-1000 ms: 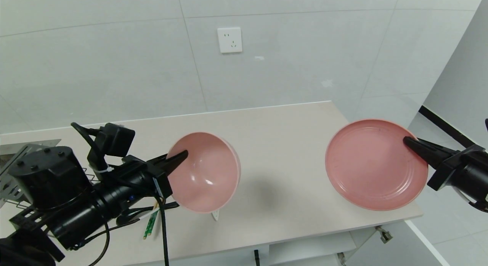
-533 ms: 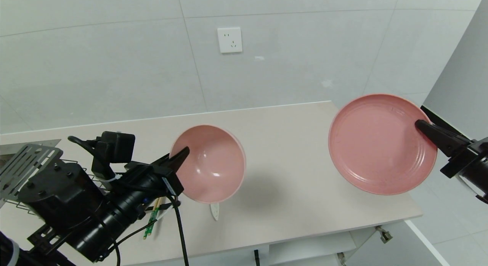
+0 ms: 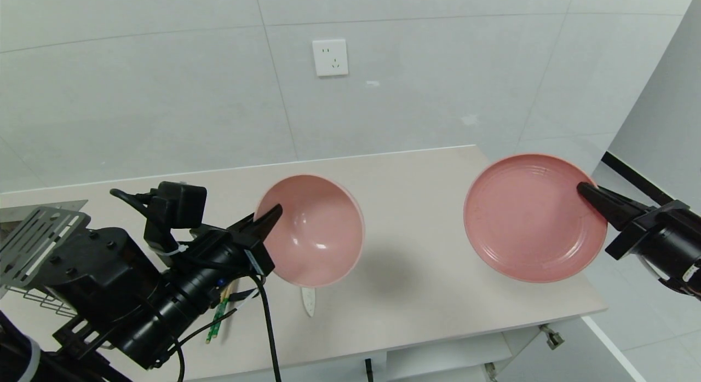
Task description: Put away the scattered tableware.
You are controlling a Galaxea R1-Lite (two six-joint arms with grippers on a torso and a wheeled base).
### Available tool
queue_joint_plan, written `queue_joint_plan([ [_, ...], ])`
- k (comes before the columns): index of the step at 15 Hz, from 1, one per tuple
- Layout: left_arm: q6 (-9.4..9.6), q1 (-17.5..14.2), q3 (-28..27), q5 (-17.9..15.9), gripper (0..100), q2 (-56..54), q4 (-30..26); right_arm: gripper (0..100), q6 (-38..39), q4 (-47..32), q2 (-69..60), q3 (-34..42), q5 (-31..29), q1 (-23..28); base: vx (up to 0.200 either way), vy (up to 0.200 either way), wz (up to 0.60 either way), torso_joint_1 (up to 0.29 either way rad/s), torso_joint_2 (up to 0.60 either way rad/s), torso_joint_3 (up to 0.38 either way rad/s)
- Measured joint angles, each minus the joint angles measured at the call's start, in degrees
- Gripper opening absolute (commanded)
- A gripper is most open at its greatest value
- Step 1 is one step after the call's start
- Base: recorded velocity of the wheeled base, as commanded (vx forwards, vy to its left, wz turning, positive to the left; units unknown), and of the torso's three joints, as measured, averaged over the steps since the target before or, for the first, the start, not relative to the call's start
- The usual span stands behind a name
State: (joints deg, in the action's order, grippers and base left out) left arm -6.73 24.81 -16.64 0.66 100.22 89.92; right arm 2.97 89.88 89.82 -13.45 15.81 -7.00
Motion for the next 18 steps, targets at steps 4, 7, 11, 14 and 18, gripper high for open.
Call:
queue_joint_plan([
  [4,1.27,-0.04,0.94,0.12,0,-0.27,0.05,0,-1.76,0.04,0.56,1.52,-0.09,0.33,-0.200,0.000,0.00,0.007,0.01,0.004],
  [7,3.15,0.02,1.32,0.13,0,-2.01,0.02,0,-1.83,0.06,0.56,1.73,-0.05,0.35,-0.200,0.000,0.00,0.004,0.00,0.002],
  [11,3.86,-0.01,1.45,0.10,0,-3.12,0.02,0,-1.91,0.06,0.17,1.49,-0.02,0.35,-0.150,0.000,0.00,-0.003,0.00,0.003],
  [14,5.69,0.00,2.23,0.12,0,-3.34,0.05,0,-1.91,0.06,-0.02,1.40,-0.02,0.35,0.000,0.000,0.00,0.000,0.00,0.000],
  [18,7.38,0.07,3.30,0.07,0,-3.23,-0.04,0,-1.91,-0.02,-0.07,1.18,-0.02,0.35,0.000,0.000,-0.45,0.007,0.00,0.004],
])
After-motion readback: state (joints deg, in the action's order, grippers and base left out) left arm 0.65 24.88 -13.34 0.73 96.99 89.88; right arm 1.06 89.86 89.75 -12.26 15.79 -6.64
